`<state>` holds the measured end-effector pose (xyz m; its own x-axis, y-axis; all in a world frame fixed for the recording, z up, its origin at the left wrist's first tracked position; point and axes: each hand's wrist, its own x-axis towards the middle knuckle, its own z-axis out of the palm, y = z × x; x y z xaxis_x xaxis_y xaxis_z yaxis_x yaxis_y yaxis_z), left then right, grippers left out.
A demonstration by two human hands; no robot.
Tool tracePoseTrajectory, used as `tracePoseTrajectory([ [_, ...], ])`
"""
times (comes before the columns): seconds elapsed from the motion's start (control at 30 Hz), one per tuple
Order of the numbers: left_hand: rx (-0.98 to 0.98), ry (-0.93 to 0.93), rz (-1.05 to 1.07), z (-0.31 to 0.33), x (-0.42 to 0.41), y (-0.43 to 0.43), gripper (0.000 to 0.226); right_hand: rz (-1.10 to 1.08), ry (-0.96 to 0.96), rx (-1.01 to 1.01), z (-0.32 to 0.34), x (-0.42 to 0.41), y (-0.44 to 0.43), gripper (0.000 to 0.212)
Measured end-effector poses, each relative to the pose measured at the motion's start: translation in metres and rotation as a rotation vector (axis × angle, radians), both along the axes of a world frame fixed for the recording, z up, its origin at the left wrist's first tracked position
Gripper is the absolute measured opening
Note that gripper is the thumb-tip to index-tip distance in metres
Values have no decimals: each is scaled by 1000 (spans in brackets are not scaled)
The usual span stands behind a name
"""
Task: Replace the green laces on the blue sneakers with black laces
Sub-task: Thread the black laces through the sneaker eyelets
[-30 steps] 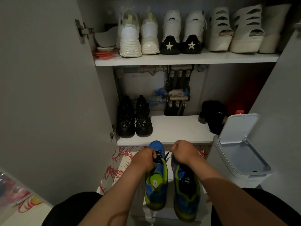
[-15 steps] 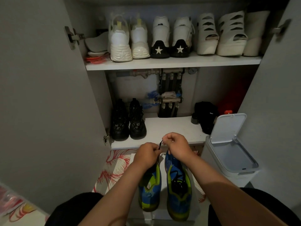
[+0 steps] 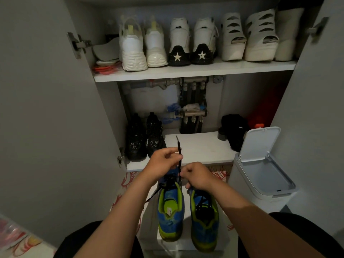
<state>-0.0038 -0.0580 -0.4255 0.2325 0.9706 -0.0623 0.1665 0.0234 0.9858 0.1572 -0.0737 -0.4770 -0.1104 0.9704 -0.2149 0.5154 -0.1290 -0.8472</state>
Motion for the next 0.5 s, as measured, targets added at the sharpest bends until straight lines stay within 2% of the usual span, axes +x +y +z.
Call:
tracePoseTrajectory([
  [0.13,-42,207,-19,-6,-9,4,43,-124,151,89,14,-6,4,20],
  [0.23,13,401,-84,-14,-13,4,36,-212,304,179,30,-8,7,18],
  [0.4,43,442,-219,-23,-7,2,15,-196,335,227,33,-13,5,15],
  [0.5,61,441,-164,-27,-3,3,36,-204,332,230,31,-15,7,15],
])
